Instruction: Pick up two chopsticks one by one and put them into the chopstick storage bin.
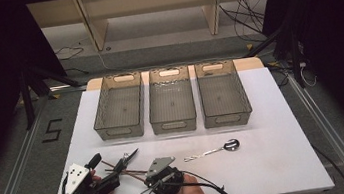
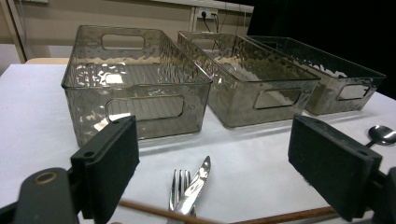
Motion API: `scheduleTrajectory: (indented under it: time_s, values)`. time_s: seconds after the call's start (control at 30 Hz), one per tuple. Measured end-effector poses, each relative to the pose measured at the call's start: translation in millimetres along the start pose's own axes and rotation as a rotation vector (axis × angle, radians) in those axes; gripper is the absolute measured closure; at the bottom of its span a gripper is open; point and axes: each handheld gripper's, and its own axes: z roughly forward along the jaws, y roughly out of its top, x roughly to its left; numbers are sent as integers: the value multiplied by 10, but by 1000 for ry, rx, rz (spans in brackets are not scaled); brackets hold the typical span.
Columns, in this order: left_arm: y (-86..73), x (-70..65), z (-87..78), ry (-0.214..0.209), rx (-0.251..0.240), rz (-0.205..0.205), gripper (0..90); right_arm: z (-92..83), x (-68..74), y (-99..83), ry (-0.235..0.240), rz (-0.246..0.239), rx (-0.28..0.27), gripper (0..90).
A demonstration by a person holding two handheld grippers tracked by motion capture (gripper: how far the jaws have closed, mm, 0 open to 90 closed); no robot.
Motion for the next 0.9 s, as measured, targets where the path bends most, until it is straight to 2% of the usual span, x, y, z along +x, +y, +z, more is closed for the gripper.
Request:
scheduleTrajectory:
  time_s: [0.2,0.3,0.47,0.6,0.7,0.9]
  values:
    - [1,1,0,2,5,-10,160,-190,-87,22,-9,3,-61,856]
    - [3,-8,6,-11,11,-22,160,-282,-124,19,-19,4,-88,855]
    - [12,-55,35,-45,41,-70,160,-373,-178,9,-36,14,-118,855]
    - [29,-114,70,-89,67,-123,160,-434,-210,-6,-50,24,-147,855]
    - [40,-173,112,-143,97,-160,160,-522,-217,-28,-58,16,-179,855]
    - [56,-297,222,-268,152,-296,166,-636,-227,-69,-79,15,-208,855]
